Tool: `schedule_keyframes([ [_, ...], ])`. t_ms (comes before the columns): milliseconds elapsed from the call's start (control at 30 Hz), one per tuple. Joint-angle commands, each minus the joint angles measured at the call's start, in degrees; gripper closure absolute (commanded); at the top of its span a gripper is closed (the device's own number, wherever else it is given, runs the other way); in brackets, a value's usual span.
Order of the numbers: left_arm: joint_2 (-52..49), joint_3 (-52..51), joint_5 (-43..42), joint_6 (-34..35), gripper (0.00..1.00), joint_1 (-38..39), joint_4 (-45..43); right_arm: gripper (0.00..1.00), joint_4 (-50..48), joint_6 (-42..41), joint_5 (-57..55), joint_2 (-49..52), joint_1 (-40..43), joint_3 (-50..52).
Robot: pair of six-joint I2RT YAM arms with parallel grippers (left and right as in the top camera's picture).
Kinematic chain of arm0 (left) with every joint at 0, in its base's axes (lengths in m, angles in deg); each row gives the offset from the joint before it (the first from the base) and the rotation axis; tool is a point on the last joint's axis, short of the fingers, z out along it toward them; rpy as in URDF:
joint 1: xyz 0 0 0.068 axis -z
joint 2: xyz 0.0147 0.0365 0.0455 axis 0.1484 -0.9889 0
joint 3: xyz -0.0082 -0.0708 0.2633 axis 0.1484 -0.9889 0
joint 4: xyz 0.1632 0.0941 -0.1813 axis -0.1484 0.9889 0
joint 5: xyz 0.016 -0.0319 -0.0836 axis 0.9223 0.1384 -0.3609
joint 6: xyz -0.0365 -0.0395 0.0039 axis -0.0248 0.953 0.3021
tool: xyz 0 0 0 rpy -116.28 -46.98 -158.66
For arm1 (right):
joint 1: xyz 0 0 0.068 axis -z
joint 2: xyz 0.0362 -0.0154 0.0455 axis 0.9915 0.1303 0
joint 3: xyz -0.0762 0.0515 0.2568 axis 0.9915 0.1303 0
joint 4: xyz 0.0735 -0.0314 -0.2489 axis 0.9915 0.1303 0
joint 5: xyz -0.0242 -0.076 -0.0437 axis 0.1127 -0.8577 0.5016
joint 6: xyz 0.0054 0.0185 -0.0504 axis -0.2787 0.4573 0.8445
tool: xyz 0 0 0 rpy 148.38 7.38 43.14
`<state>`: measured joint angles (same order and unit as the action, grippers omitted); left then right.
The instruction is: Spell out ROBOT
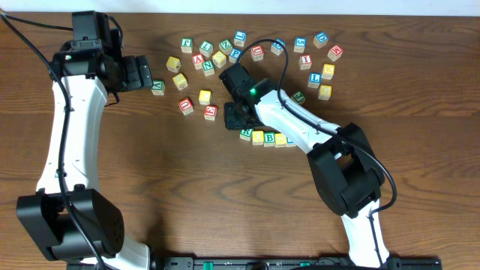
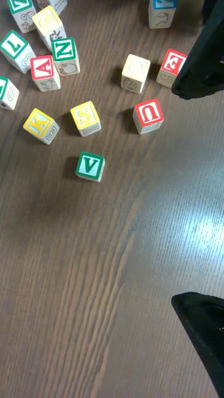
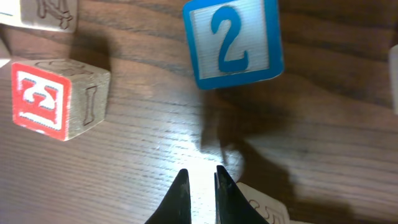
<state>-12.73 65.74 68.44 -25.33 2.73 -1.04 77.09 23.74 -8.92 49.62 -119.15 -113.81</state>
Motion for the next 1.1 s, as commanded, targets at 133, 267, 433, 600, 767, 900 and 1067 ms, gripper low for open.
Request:
schedule_keyframes([
  [133, 0.11, 0.87, 0.72, -0.79, 0.02, -0.09, 0.11, 0.92, 0.50, 2.45, -2.47, -2.19, 0.48, -1.31],
  [267, 0.11, 0.87, 0.72, -0.79, 0.02, -0.07, 0.11, 0.92, 0.98, 3.74, -1.51, -2.75, 1.73, -2.60],
  [433, 0.11, 0.87, 0.72, -0.79, 0.02, -0.07, 0.11, 0.92, 1.53, 3.74, -0.39, -3.15, 2.71, -2.89],
  [600, 0.11, 0.87, 0.72, -0.79, 0.03, -0.07, 0.11, 0.95, 2.14, 3.93, -0.44, -3.13, 2.89, -1.70],
  [767, 0.11, 0.87, 0.72, -0.79, 0.02, -0.07, 0.11, 0.96, 2.40, 4.85, -0.42, -2.58, 1.70, -1.22],
  [900, 0.11, 0.87, 0.72, -0.79, 0.02, -0.07, 0.11, 0.96, 2.80, 5.53, -0.24, -2.38, 0.98, -0.94],
  [1067, 0.11, 0.87, 0.72, -0.79, 0.02, -0.09, 0.11, 0.96, 2.73, 6.29, -0.48, -2.38, -0.17, -0.46],
])
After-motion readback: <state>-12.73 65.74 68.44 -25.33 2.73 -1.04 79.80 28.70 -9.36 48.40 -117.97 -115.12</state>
